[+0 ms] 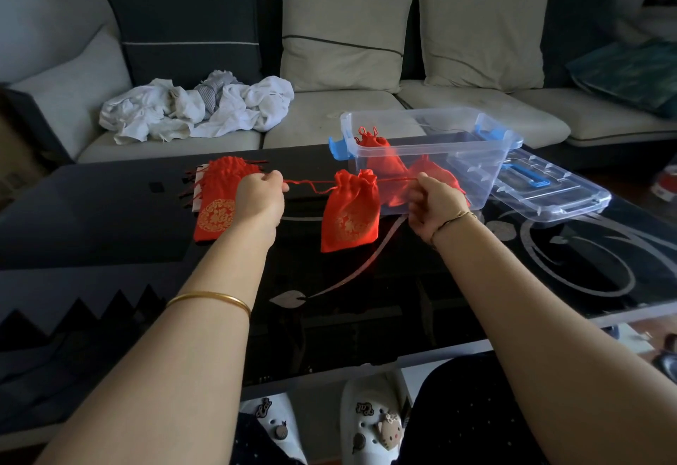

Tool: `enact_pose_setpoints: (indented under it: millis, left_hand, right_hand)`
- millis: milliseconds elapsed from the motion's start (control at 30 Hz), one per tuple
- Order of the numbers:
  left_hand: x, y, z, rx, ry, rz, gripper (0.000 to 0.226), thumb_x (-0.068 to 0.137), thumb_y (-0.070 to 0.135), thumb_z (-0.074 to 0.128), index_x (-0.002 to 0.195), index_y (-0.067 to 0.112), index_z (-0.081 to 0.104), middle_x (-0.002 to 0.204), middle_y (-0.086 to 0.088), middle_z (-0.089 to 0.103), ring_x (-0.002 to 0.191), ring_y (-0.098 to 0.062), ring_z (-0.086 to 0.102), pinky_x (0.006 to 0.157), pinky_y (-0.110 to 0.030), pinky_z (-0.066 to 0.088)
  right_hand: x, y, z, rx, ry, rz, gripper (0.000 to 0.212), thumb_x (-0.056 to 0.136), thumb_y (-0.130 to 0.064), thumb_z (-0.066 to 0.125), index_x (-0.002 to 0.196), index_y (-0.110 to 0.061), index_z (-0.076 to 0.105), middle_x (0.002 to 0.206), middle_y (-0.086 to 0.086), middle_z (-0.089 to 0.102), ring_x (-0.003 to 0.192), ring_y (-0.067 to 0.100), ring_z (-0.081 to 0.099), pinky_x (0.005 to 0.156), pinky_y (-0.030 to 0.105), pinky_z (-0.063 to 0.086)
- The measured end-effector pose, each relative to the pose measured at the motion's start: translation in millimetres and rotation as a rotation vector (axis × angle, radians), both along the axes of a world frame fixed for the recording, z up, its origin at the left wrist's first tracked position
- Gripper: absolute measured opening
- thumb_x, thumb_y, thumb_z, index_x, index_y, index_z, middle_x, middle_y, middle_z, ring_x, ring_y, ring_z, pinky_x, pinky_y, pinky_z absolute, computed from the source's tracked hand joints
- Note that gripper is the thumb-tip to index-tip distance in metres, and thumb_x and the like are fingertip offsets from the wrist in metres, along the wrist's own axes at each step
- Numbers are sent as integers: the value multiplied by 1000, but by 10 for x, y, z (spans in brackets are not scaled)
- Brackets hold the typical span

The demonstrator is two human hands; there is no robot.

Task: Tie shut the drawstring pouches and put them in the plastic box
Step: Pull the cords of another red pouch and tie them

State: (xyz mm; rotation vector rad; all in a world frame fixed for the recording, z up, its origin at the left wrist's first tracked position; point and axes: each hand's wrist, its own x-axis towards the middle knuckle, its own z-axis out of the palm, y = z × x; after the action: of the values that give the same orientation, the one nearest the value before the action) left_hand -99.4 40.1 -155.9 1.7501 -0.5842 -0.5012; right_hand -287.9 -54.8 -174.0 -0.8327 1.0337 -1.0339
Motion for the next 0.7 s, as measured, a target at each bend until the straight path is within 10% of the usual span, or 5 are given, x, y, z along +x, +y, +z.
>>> enact_pose_setpoints:
  millis: [133, 367, 600, 700]
  left_hand:
    - [17, 80, 104, -181, 686, -62, 36, 96, 17, 32, 61, 19, 37, 33, 8, 29, 24, -5, 21, 30, -12, 14]
    - [-51, 29, 121, -532, 1009, -144, 46, 100, 21, 27, 55, 18, 37, 27, 9, 31, 18, -5, 27, 24, -13, 20]
    - [-224, 87, 412, -437, 609, -297, 35, 99, 32, 39, 65, 23, 42, 93, 7, 69, 87, -5, 63, 70, -22, 40]
    - [-373, 95, 503, -389, 413, -410, 35, 100, 32, 37, 67, 24, 43, 80, 10, 73, 84, -4, 67, 75, -27, 37]
  right_hand:
    - [-45, 17, 62, 166, -188, 13, 35, 97, -29, 42, 63, -19, 47, 58, -7, 35, 52, 7, 32, 54, 18, 28]
    - [-51, 6, 118, 283, -337, -113, 38, 97, -23, 40, 59, -19, 42, 54, -7, 32, 49, 6, 27, 51, 16, 23]
    - [-4, 72, 272, -187, -97, -123, 34, 95, -18, 47, 62, -13, 52, 49, -2, 41, 41, 11, 34, 39, 20, 28]
    - [95, 204, 407, -379, 40, -49, 32, 93, -18, 50, 63, -13, 58, 55, -1, 46, 45, 10, 38, 43, 20, 31]
